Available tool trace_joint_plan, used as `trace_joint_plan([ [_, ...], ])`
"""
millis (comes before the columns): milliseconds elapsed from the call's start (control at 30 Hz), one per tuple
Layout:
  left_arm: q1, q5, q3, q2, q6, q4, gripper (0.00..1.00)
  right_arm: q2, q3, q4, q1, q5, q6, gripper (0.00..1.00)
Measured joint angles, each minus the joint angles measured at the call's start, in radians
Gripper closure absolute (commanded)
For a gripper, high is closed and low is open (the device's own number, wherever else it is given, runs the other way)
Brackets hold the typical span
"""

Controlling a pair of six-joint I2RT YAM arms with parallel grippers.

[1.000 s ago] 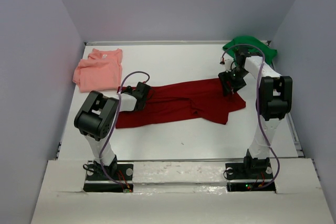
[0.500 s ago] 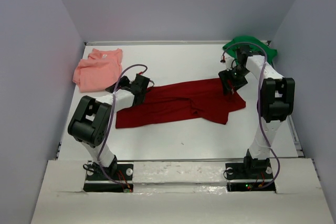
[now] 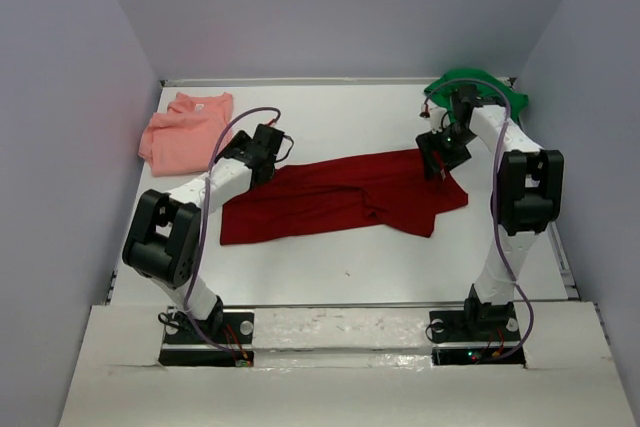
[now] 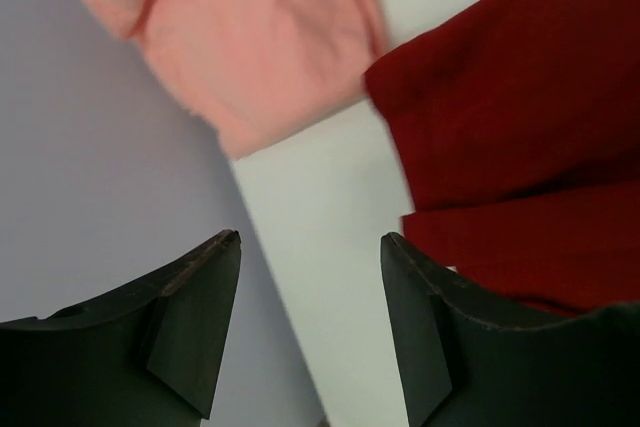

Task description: Fold and stack the t-shirts

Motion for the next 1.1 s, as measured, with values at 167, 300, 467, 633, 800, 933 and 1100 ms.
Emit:
trace_joint_plan([
  [167,0.027,0.356,0.082,-0.001,-0.064,-0.049,0.32,-0.046,-0.04,0.014,0.0,0.002,0.004,0.23],
  [300,0.057,0.563,0.12,0.002,-0.074,-0.054,0.46,-0.093,-0.081,0.017,0.0,0.01,0.011,0.23],
  [467,0.093,0.747,0.137,0.048,-0.071,-0.055,0.63,-0.136,-0.13,0.031,0.0,0.026,0.023,0.23],
  [633,0.174,0.935,0.155,0.122,-0.054,-0.088,0.64,-0.168,-0.172,0.034,0.0,0.047,0.033,0.23],
  [800,0.296,1.065,0.193,0.167,-0.042,-0.107,0.64,-0.194,-0.195,0.034,0.0,0.064,0.044,0.23],
  [933,0.332,1.095,0.199,0.167,-0.029,-0.109,0.64,-0.196,-0.195,0.034,0.0,0.066,0.052,0.23],
  [1100,0.334,1.119,0.2,0.182,-0.014,-0.11,0.65,-0.196,-0.195,0.034,0.0,0.066,0.064,0.23],
])
